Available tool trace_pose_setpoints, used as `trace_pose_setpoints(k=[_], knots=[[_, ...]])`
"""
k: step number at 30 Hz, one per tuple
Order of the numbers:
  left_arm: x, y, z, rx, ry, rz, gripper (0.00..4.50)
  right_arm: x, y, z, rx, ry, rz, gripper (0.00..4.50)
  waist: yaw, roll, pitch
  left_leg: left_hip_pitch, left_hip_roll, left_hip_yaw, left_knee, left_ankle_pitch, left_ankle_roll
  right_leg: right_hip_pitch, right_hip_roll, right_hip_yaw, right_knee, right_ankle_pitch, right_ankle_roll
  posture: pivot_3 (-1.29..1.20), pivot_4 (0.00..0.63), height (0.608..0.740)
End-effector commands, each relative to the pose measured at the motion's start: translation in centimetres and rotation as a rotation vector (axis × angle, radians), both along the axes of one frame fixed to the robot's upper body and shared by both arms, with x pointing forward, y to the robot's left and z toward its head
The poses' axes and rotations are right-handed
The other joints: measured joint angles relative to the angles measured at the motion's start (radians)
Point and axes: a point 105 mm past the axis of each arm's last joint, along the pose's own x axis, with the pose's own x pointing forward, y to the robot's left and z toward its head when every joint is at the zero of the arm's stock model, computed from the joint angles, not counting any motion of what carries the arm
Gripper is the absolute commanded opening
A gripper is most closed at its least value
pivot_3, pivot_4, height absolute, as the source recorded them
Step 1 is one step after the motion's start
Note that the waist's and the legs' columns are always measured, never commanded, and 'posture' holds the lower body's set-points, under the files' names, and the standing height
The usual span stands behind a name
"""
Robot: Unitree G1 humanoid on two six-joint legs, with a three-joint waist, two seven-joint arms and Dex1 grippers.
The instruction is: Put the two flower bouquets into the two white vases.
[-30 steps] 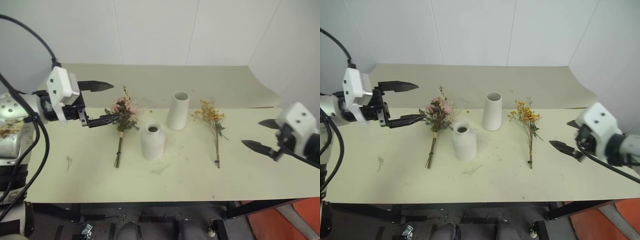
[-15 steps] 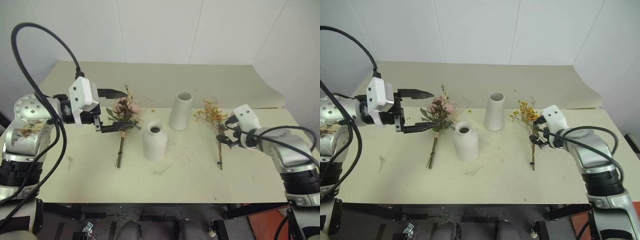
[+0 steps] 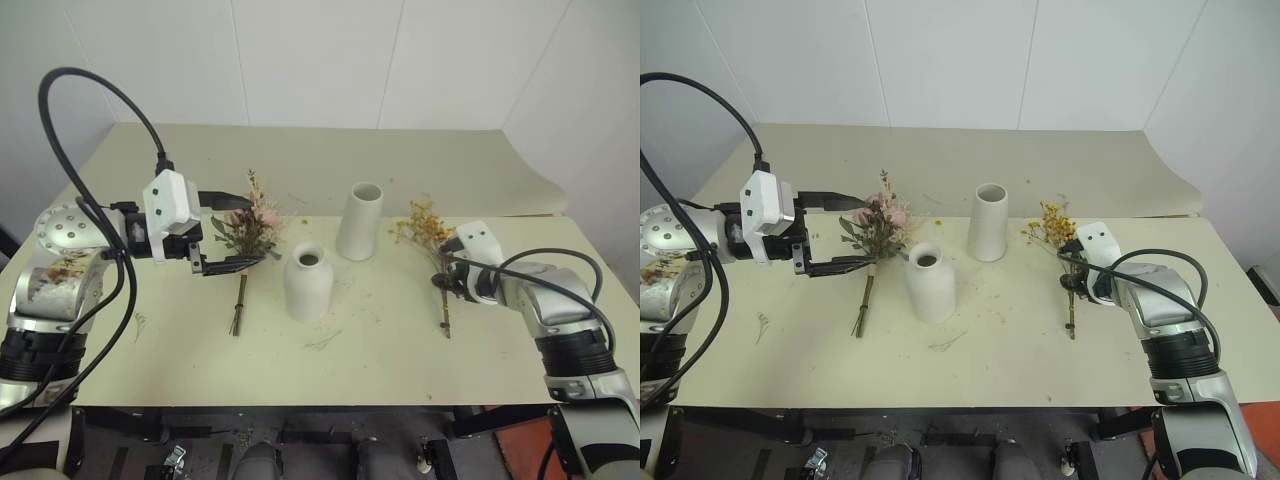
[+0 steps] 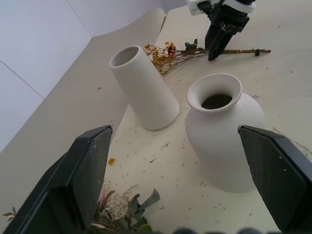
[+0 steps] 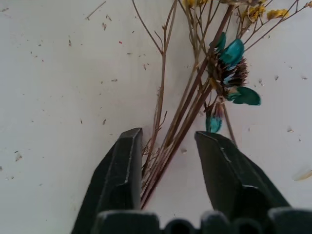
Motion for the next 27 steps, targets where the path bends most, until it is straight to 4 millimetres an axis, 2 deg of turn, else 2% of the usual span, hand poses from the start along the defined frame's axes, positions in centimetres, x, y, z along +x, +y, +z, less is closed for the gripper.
trace_pose_setpoints(k=[1,3,5,7,9,11,14,17,18,23,25,27], knots=[[-0.5,0.3,1.3,0.001,-0.068,0.005,4.5,0.2,-0.7,1.2,0.004,-0.036,-0.022,0.78,0.0,0.0,0.0,0.0,0.0,0.0,0.0,0.0,0.0,0.0,0.0,0.0,0.0,0.0,0.0,0.0,0.15,0.74],[-0.5,0.3,1.3,-0.001,-0.068,0.005,4.5,0.2,-0.9,1.0,-0.007,-0.025,-0.033,0.12,0.0,0.0,0.0,0.0,0.0,0.0,0.0,0.0,0.0,0.0,0.0,0.0,0.0,0.0,0.0,0.0,0.15,0.74],[-0.5,0.3,1.2,-0.001,-0.069,0.006,4.5,0.2,-1.2,0.7,-0.02,-0.017,-0.043,0.05,0.0,0.0,0.0,0.0,0.0,0.0,0.0,0.0,0.0,0.0,0.0,0.0,0.0,0.0,0.0,0.0,0.15,0.74],[-0.5,0.3,1.2,-0.001,-0.071,0.008,4.5,0.5,-1.6,1.5,-0.043,-0.075,-0.066,0.05,0.0,0.0,0.0,0.0,0.0,0.0,0.0,0.0,0.0,0.0,0.0,0.0,0.0,0.0,0.0,0.0,0.15,0.74],[-0.4,0.4,1.3,-0.001,-0.072,0.01,4.5,1.3,-1.9,3.7,-0.061,-0.22,-0.103,0.05,0.0,0.0,0.0,0.0,0.0,0.0,0.0,0.0,0.0,0.0,0.0,0.0,0.0,0.0,0.0,0.0,0.15,0.74],[-0.4,0.4,1.3,0.0,-0.073,0.012,4.5,2.2,-1.9,7.8,-0.062,-0.471,-0.137,0.05,0.0,0.0,0.0,0.0,0.0,0.0,0.0,0.0,0.0,0.0,0.0,0.0,0.0,0.0,0.0,0.0,0.15,0.74],[-0.3,0.4,1.4,0.002,-0.074,0.013,4.5,2.3,-1.3,13.6,-0.022,-0.803,-0.148,0.05,-0.006,0.0,0.0,0.0,0.0,0.0,-0.001,0.0,0.0,-0.001,0.0,0.0,0.0,0.0,0.0,0.0,0.15,0.74],[-0.2,0.3,1.5,0.001,-0.076,0.01,4.5,2.6,0.1,17.0,0.069,-0.956,-0.115,0.05,-0.013,0.001,0.0,0.0,0.0,0.0,-0.001,0.0,0.0,-0.001,0.0,0.0,0.0,0.0,0.0,0.0,0.15,0.74],[-0.1,0.3,1.5,-0.001,-0.076,0.009,4.5,2.7,0.8,18.2,0.148,-1.004,-0.087,0.05,-0.015,0.001,0.0,0.0,0.0,0.0,-0.001,0.0,0.0,-0.001,0.0,0.0,0.0,0.0,0.0,0.0,0.15,0.74],[0.3,1.2,1.9,-0.022,-0.086,0.055,4.5,3.8,4.1,22.5,0.492,-1.151,0.004,0.05,-0.03,0.001,0.0,0.001,0.0,0.0,-0.001,0.0,0.0,0.0,0.0,0.0,0.001,0.0,0.0,0.0,0.15,0.74],[0.6,2.0,2.1,-0.028,-0.094,0.101,4.5,4.6,5.1,23.2,0.665,-1.144,0.015,0.05,-0.031,0.001,0.001,0.001,0.001,0.0,-0.002,0.0,0.0,0.0,0.0,0.0,0.001,0.0,0.0,0.0,0.15,0.74],[0.6,2.6,2.1,-0.023,-0.1,0.129,4.5,5.3,6.1,23.3,0.729,-1.133,0.036,0.05,-0.031,0.002,0.001,0.001,0.001,0.0,-0.002,0.0,0.0,-0.001,0.0,0.0,0.002,0.0,0.0,0.0,0.15,0.74]])
